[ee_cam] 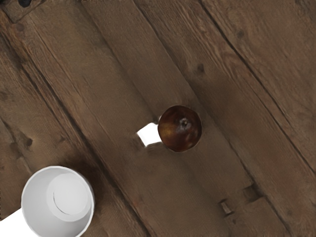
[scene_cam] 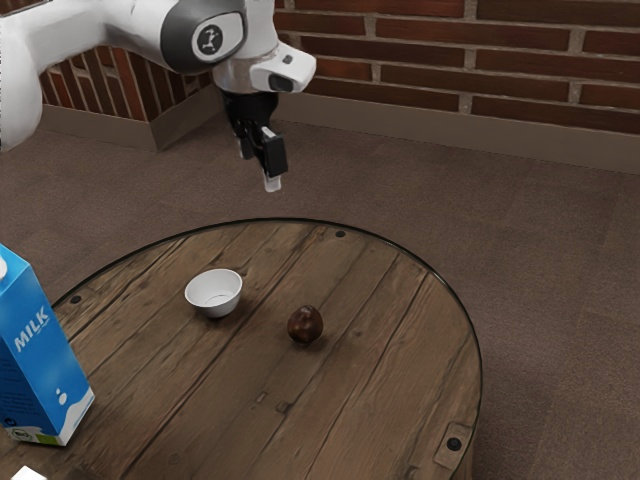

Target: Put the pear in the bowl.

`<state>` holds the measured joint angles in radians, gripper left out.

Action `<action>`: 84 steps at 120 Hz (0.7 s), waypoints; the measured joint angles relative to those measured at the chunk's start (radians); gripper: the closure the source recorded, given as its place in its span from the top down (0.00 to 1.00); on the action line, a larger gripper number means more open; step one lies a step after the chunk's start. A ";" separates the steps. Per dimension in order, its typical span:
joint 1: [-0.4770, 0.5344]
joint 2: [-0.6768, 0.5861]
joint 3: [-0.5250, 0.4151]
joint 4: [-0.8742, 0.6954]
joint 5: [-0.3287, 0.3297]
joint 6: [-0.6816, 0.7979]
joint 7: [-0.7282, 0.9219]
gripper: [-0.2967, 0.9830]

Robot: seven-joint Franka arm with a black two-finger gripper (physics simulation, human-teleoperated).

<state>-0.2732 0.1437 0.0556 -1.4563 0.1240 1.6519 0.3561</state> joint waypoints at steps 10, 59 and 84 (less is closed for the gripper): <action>0.003 0.021 0.000 -0.009 0.001 0.003 0.043 0.77; 0.031 0.099 -0.024 -0.332 -0.182 0.156 0.138 0.77; 0.059 0.217 -0.020 -0.327 -0.206 0.306 0.080 0.77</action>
<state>-0.2144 0.3611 0.0355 -1.7831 -0.0820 1.9582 0.4359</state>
